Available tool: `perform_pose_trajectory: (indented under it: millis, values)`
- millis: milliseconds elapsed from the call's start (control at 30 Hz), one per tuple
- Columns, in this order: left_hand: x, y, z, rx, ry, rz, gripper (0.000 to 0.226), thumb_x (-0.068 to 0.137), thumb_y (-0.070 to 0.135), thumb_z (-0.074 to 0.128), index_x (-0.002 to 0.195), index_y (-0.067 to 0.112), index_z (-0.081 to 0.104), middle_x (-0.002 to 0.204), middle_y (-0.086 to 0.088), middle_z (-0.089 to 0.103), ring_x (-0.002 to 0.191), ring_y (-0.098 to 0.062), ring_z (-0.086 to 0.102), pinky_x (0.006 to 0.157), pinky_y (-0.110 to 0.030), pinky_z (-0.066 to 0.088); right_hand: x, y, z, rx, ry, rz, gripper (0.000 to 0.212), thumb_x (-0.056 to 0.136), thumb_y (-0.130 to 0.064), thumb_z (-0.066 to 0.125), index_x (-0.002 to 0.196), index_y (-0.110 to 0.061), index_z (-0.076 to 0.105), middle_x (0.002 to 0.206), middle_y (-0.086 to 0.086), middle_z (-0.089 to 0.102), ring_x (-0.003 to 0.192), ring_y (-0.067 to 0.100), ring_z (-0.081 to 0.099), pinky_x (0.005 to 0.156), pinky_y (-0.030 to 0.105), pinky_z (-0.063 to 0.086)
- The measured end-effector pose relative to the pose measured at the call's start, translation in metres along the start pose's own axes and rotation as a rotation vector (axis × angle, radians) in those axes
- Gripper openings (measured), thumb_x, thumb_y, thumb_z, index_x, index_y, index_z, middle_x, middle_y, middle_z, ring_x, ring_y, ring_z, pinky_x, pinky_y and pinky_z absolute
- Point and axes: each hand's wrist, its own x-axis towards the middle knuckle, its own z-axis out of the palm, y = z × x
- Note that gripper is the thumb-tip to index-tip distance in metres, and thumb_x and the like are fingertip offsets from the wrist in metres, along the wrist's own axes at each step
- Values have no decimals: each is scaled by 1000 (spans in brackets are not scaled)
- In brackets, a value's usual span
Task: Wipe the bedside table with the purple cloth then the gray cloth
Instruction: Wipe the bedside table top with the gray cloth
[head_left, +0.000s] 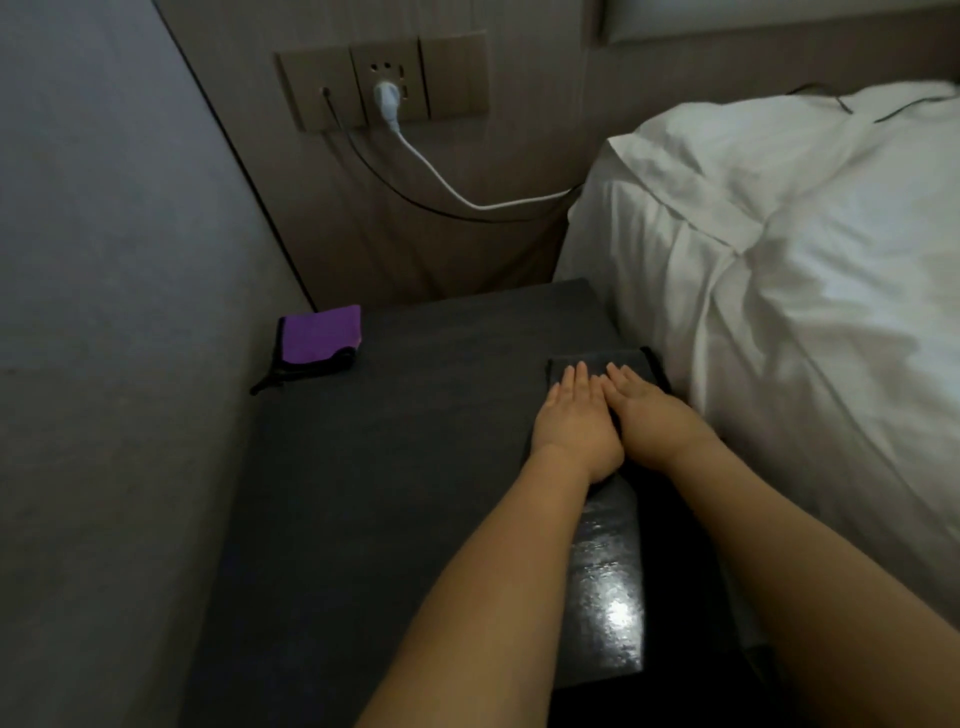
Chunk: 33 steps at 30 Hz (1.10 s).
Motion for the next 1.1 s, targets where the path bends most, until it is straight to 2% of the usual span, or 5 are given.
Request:
perform_pose_trajectory:
  millis: [300,867,1100]
  values:
    - [-43,-53,2,28,16,-34,69,96,24,30,151,3,-5,160,-15,-11,149,-24,-8,121,-34,-1,-3,-67,5,-51,4,-56,57,99,-15,27,150,-3,3,160,15,0,149,25,3,122,32,8]
    - [-162,-221,4,-35,63,-309,72,95,24,35,152,5,-3,161,-14,-9,149,-23,-9,121,-33,-1,14,-271,25,-35,-8,-348,56,99,-17,26,150,-5,5,160,14,0,149,25,3,122,36,9]
    - [-190,-244,11,-95,106,-400,69,97,23,33,152,5,-3,161,-14,-10,149,-23,-9,122,-34,-1,12,-306,30,17,-21,-434,55,100,-16,26,150,-6,7,160,13,1,149,24,3,121,34,8]
